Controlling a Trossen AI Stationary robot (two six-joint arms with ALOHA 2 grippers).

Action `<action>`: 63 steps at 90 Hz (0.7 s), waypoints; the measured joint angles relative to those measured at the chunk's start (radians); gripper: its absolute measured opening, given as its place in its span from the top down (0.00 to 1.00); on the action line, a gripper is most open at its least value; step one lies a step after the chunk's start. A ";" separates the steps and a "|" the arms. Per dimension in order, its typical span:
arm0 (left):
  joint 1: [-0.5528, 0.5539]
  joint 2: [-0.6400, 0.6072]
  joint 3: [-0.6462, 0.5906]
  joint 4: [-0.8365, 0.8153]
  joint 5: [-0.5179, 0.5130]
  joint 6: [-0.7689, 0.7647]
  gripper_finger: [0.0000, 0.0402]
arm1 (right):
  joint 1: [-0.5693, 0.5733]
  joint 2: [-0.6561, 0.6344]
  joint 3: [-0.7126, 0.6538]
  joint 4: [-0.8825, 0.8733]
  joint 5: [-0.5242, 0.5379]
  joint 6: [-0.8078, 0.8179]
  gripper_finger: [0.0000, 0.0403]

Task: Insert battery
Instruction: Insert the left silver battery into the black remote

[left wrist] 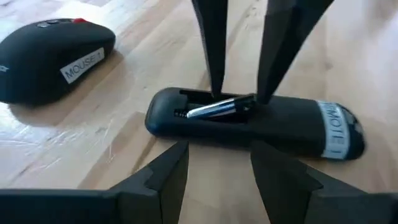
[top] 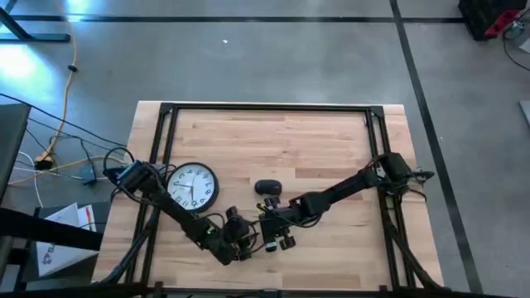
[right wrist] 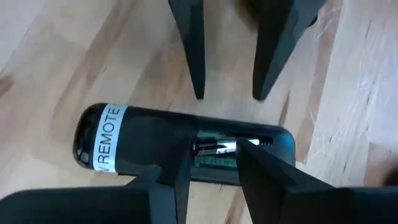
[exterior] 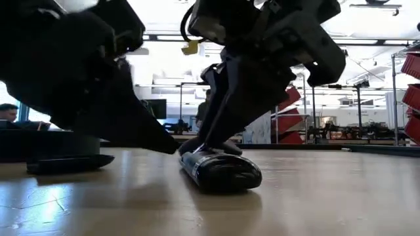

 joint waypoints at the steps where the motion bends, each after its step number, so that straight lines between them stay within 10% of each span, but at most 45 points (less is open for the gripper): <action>1: 0.000 0.003 0.000 0.000 0.002 0.000 0.61 | 0.000 0.000 0.000 0.000 0.000 0.000 0.76; 63: 0.019 0.029 0.000 0.017 0.001 0.002 0.61 | -0.015 0.008 0.000 -0.001 -0.029 0.000 0.77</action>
